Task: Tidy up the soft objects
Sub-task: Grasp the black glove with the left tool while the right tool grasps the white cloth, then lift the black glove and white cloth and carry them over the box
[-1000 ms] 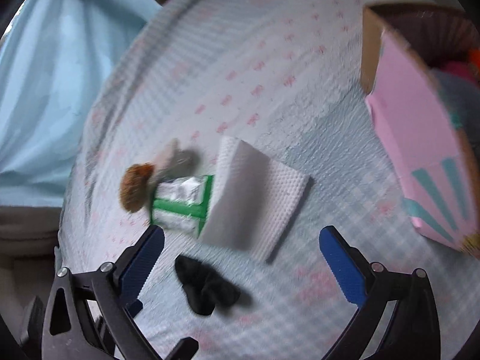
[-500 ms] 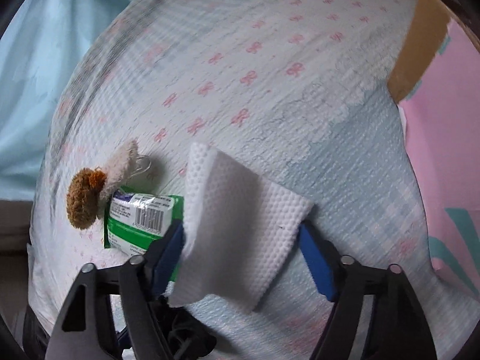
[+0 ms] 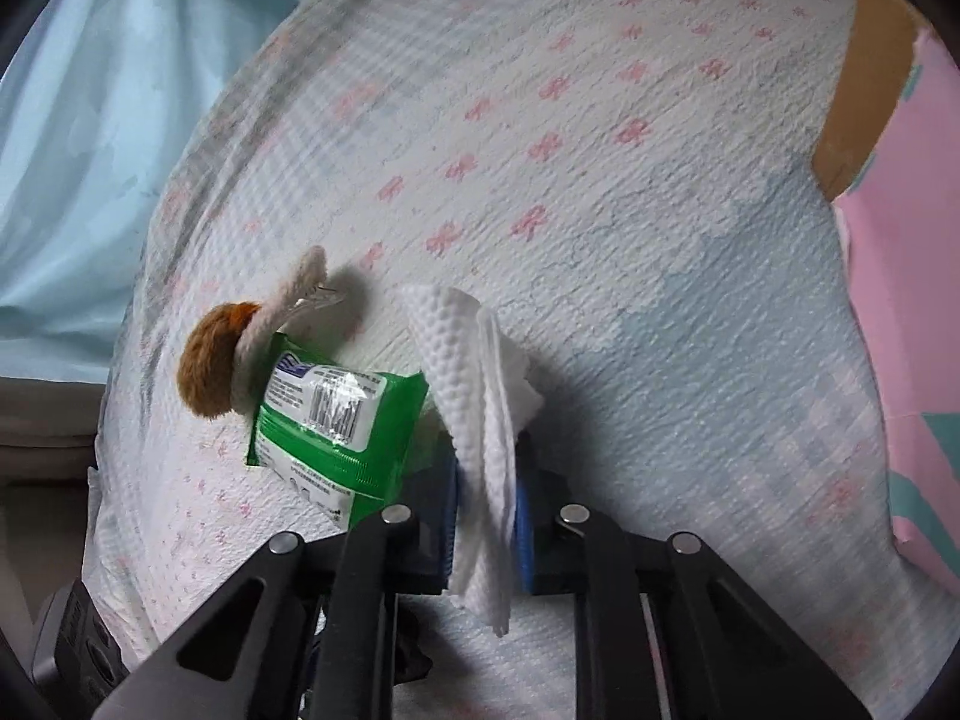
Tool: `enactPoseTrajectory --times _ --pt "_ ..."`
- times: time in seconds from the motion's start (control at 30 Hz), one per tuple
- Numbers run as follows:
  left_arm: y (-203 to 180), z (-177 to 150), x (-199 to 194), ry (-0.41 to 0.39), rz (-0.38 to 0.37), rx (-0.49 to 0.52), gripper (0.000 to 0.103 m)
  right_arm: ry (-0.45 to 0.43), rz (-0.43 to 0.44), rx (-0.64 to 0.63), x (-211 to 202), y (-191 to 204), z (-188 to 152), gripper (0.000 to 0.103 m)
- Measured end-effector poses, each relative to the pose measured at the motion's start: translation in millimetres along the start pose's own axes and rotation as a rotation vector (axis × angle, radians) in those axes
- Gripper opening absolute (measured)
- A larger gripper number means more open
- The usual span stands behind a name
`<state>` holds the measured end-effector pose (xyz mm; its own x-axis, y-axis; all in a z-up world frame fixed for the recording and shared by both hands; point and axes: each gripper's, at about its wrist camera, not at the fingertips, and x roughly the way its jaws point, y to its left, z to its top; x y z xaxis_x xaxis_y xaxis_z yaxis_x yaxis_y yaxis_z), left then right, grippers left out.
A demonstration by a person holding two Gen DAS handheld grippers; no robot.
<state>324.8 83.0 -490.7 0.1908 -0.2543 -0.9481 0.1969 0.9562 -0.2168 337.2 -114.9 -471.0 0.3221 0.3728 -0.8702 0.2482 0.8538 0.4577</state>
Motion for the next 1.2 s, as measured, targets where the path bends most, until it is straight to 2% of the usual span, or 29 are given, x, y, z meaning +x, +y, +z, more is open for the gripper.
enactPoseTrajectory --times 0.27,0.5,0.77,0.97,1.2 --pt "-2 -6 -52 -0.078 0.003 -0.015 0.013 -0.067 0.029 -0.031 -43 10 -4 0.014" --pt "-13 -15 -111 -0.165 0.021 -0.020 0.013 -0.138 0.064 -0.082 -107 24 -16 0.014" --pt "-36 -34 -194 -0.270 0.025 -0.019 0.013 -0.218 0.104 -0.138 -198 38 -47 0.014" --pt "-68 -37 -248 -0.349 0.008 -0.003 0.013 -0.281 0.095 -0.170 -266 36 -63 0.014" --pt "-129 -25 -283 -0.417 -0.032 0.058 0.013 -0.358 0.054 -0.185 -334 13 -63 0.014"
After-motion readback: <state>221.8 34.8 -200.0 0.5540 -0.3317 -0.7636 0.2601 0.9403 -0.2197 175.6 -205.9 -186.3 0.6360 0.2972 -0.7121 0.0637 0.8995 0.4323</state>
